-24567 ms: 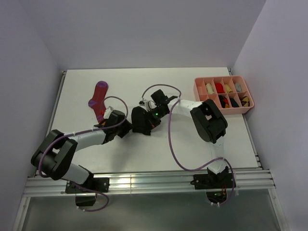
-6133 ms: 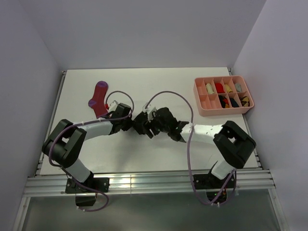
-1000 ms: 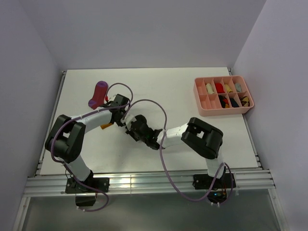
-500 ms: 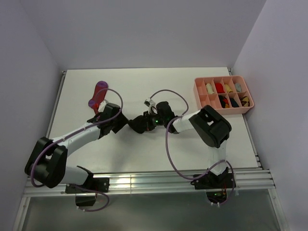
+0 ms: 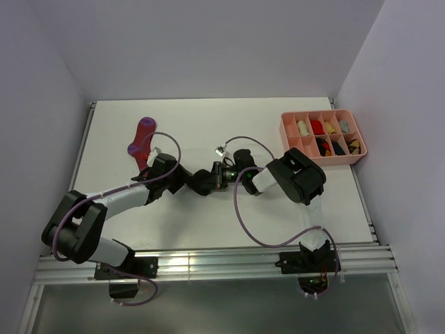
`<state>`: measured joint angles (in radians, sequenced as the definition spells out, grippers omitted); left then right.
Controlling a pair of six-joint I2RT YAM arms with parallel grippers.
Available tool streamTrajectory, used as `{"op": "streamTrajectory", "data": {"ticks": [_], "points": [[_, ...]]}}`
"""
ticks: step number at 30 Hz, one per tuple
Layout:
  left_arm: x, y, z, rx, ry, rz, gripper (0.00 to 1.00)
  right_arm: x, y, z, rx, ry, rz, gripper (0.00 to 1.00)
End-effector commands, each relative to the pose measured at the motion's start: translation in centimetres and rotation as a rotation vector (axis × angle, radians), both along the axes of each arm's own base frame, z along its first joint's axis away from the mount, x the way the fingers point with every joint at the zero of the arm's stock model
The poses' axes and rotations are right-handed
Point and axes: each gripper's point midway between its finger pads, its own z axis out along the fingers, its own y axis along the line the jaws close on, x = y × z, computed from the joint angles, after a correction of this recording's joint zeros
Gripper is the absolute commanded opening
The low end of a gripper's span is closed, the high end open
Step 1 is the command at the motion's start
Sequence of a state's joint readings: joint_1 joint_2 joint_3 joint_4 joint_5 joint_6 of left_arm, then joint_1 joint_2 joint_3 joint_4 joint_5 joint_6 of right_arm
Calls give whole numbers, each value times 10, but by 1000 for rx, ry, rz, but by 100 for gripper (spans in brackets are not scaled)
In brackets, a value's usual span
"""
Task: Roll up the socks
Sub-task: Roll the sock at the center of the board.
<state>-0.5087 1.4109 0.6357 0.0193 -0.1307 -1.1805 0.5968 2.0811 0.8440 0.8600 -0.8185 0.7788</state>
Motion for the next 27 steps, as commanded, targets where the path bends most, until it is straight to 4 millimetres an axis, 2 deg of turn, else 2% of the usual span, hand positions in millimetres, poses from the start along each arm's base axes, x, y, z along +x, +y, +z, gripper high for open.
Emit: {"op": "streamTrajectory", "data": {"ticks": [1, 9, 12, 16, 18, 20, 21, 23, 24, 25, 27], "points": [[6, -16, 0, -50, -18, -23, 57, -9, -7, -21, -26, 94, -4, 0], [0, -17, -17, -18, 16, -36, 55, -4, -16, -29, -33, 137, -44, 0], [-2, -17, -24, 7, 34, -39, 49, -2, -16, -30, -45, 132, -50, 0], [-1, -19, -34, 50, 63, -54, 34, 2, -19, -29, -99, 84, -57, 4], [-3, -19, -39, 78, 87, -73, 28, 6, -23, -25, -148, 26, -66, 12], [-1, -22, -41, 93, 98, -83, 15, 8, -26, -23, -186, -40, -64, 20], [3, -23, -40, 102, 91, -87, 7, 8, -29, -19, -217, -59, -79, 29], [-2, -20, -44, 131, 117, -92, 1, 11, -32, -15, -255, -135, -81, 36], [-2, -20, -44, 145, 124, -101, 1, 8, -33, -6, -272, -164, -79, 42], [-1, -19, -43, 156, 126, -102, 1, 15, -38, -5, -314, -200, -117, 44], [0, -18, -42, 182, 134, -116, 0, 17, -45, -2, -389, -284, -125, 48]]}}
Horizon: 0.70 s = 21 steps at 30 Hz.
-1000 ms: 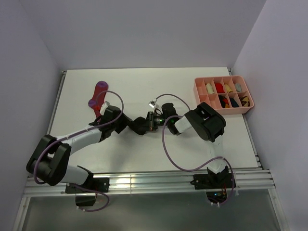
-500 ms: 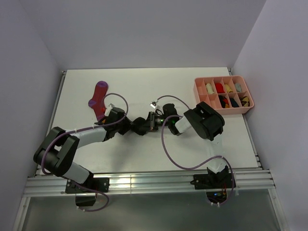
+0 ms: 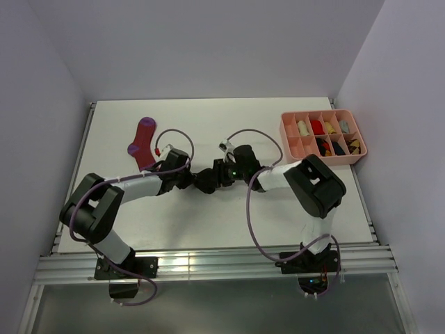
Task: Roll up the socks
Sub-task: Roll the sock at the center of the board.
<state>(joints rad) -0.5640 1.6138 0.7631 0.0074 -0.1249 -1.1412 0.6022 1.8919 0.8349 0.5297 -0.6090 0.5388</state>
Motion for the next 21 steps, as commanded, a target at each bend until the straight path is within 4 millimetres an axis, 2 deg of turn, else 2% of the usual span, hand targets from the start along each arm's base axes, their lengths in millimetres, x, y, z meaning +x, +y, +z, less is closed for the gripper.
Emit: {"op": "streamTrajectory", "data": {"ticks": [1, 3, 4, 5, 9, 13, 21], "points": [[-10, 14, -14, 127, 66, -35, 1, 9, -22, 4, -226, -201, -71, 49], [-6, 13, -9, 146, 58, -46, 0, 12, -29, 7, -310, -289, -94, 51], [-7, 14, -9, 156, 65, -51, 1, 8, -24, 17, -318, -342, -94, 52], [-7, 14, -9, 163, 67, -53, 0, 16, -31, 20, -369, -397, -140, 52], [-3, 9, -4, 168, 69, -81, 0, 16, -32, 39, -430, -574, -178, 53], [-4, 5, -4, 169, 84, -98, 1, 5, -17, 52, -463, -716, -142, 53], [-4, 3, -3, 168, 95, -112, 1, -13, 18, 45, -551, -878, -26, 55]]}}
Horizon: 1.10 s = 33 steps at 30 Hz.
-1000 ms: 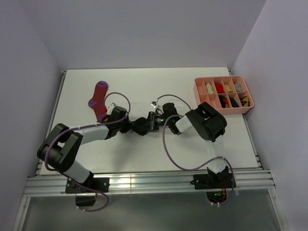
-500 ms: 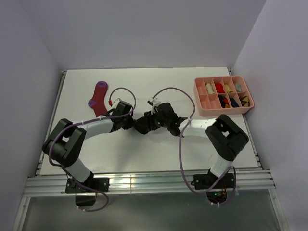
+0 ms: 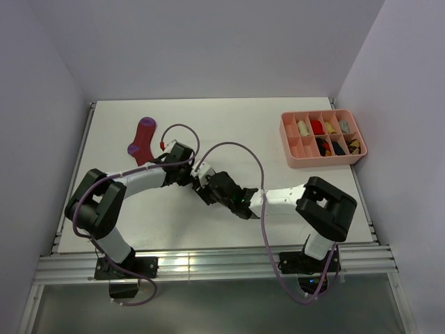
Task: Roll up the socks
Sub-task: Roll the sock at the center of the board.
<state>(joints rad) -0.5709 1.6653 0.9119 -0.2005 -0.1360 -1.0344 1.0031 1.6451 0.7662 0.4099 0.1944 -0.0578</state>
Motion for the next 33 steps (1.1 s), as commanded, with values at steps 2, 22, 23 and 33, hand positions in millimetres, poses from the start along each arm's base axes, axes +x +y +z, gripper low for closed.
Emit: {"op": "streamTrajectory", "data": {"ticks": [2, 22, 23, 33], "points": [[-6, 1, -6, 37, 35, -31, 1, 12, 17, 11, -55, -132, 6, 56], [-3, -9, 5, -5, 26, -51, 2, 4, 17, -76, -281, 22, 23, 3], [-3, -9, 9, -12, 14, -52, 4, 1, 17, -77, -277, 48, 36, 0], [3, 9, 45, -60, -99, 61, 56, -9, 16, -57, 43, 459, 120, 0]]}}
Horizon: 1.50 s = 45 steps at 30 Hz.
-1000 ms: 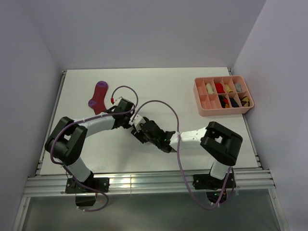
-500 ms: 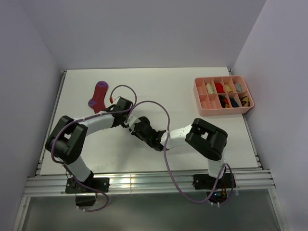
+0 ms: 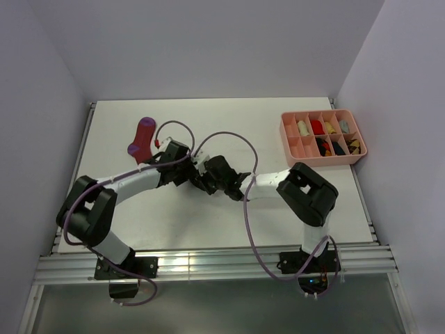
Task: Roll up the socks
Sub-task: Roll the sock at the center of the board.
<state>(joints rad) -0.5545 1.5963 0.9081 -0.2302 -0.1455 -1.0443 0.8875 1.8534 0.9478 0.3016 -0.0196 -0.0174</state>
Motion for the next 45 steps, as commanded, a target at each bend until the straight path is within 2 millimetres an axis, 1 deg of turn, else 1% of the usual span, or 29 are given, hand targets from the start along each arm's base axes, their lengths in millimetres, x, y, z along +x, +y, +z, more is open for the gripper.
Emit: {"op": "streamTrajectory", "data": {"ticks": [1, 2, 5, 6, 7, 8, 9, 10, 11, 15, 21, 24, 25, 27, 28, 30, 31, 32, 33, 34, 35, 37, 38, 39, 41, 43, 45], "points": [[0, 5, 29, -52, -86, 55, 60, -39, 1, -12, 110, 319, 97, 0], [1, 8, 31, -58, -100, 68, 63, -41, 2, -10, 137, 351, 104, 0], [-2, 13, 38, -88, -146, 90, 64, -43, 4, -7, 232, 491, 132, 0], [-3, 14, 38, -96, -154, 93, 64, -46, 5, -6, 268, 547, 129, 0], [-6, 14, 36, -113, -161, 95, 64, -40, 4, -8, 300, 579, 123, 0], [-7, 15, 33, -114, -158, 98, 64, -45, 5, -5, 337, 633, 152, 0], [-9, 15, 31, -119, -153, 101, 64, -44, 4, -5, 364, 674, 138, 0], [-12, 15, 24, -117, -140, 98, 64, -41, 5, -4, 385, 682, 142, 0], [-12, 13, 22, -125, -135, 93, 64, -38, 0, -10, 391, 710, 123, 0], [-18, 10, 7, -134, -94, 87, 63, -36, -4, -18, 417, 776, 89, 0], [-17, 8, -7, -115, -77, 74, 61, -35, -8, -27, 424, 826, 53, 0], [-15, 6, -16, -93, -58, 68, 55, -34, -10, -26, 426, 815, 49, 0], [-16, 7, -22, -83, -43, 68, 51, -32, -11, -25, 421, 806, 41, 0], [-16, 7, -26, -77, -32, 68, 44, -30, -12, -25, 407, 781, 40, 0], [-17, 6, -29, -73, -24, 65, 38, -28, -13, -22, 400, 760, 29, 0], [-16, 6, -30, -62, -21, 63, 30, -26, -16, -20, 381, 725, 24, 2], [-17, 6, -32, -52, -13, 61, 22, -27, -16, -18, 370, 703, 26, 5], [-18, 6, -32, -40, -13, 58, 18, -18, -19, -11, 348, 625, 13, 9], [-17, 6, -31, -31, -13, 52, 13, -19, -22, -11, 319, 603, 5, 20], [-17, 5, -30, -25, -11, 49, 6, -17, -23, -7, 297, 558, -1, 25], [-17, 6, -30, -12, -7, 45, 3, -15, -24, 1, 257, 475, -4, 33], [-17, 6, -29, 2, -3, 34, 1, -10, -25, 12, 217, 374, -22, 39], [-17, 8, -30, 13, 5, 32, 0, -15, -20, 17, 190, 315, 3, 40], [-16, 6, -27, 18, 0, 19, 1, -4, -25, 33, 170, 216, -53, 44], [-15, 6, -28, 30, 9, 9, 0, -2, -28, 42, 128, 95, -65, 48], [-15, 4, -27, 37, 16, -4, 1, -7, -23, 54, 109, -11, -71, 48], [-14, 2, -23, 35, 16, -19, 0, -16, -17, 58, 88, -78, -41, 50]]}}
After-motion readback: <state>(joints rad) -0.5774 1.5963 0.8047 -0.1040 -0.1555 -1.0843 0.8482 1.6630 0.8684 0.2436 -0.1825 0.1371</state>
